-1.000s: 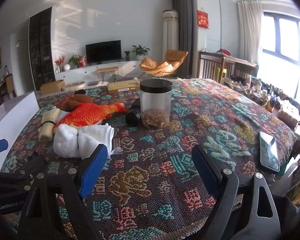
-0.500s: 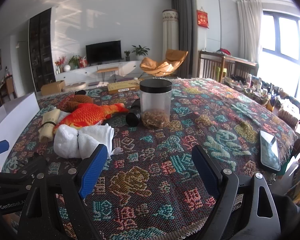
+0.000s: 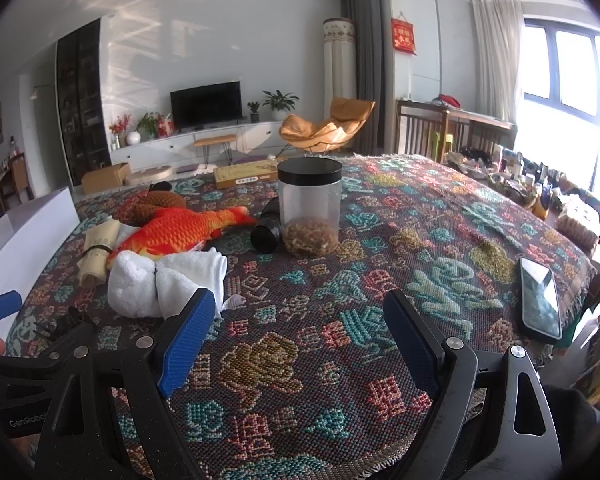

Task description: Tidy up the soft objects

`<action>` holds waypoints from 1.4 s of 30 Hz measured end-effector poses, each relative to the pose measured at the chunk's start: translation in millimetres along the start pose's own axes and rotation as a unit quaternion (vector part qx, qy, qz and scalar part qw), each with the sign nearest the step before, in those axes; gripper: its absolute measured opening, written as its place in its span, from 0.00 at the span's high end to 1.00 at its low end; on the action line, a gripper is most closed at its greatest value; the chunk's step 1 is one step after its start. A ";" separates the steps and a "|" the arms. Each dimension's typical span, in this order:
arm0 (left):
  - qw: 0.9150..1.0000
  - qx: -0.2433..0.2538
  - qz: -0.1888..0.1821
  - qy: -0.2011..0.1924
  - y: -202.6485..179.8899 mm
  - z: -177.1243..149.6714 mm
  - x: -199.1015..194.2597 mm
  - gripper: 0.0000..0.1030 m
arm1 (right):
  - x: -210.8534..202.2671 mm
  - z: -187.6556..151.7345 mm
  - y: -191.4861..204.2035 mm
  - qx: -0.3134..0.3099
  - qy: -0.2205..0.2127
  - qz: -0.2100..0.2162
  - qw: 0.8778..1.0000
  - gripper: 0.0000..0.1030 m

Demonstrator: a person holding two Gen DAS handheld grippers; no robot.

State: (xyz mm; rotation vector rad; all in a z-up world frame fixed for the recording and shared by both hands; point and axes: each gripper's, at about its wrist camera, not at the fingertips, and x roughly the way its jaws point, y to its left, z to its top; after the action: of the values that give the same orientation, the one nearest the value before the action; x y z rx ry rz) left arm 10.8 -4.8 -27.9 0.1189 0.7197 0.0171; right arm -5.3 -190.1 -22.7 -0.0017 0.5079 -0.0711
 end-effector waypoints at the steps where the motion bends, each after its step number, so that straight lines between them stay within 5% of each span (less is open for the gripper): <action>1: 1.000 0.000 0.000 0.001 0.1 -0.2 0.4 0.00 | 0.1 0.0 -0.1 0.000 0.000 0.000 1.000 0.14; 28: 1.000 -0.001 0.001 0.017 -0.2 -7.7 9.0 0.00 | -0.1 0.4 -2.3 0.003 0.002 0.002 1.000 0.14; 42: 0.993 -0.042 -0.021 0.107 17.4 -33.7 48.6 0.00 | -0.2 0.8 3.2 0.009 0.005 0.004 1.000 0.14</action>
State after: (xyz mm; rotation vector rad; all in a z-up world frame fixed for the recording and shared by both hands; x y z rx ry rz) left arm 25.7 18.6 -83.0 0.0219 0.9344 0.0195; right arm -4.9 -187.0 -22.0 0.0174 0.5171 -0.0684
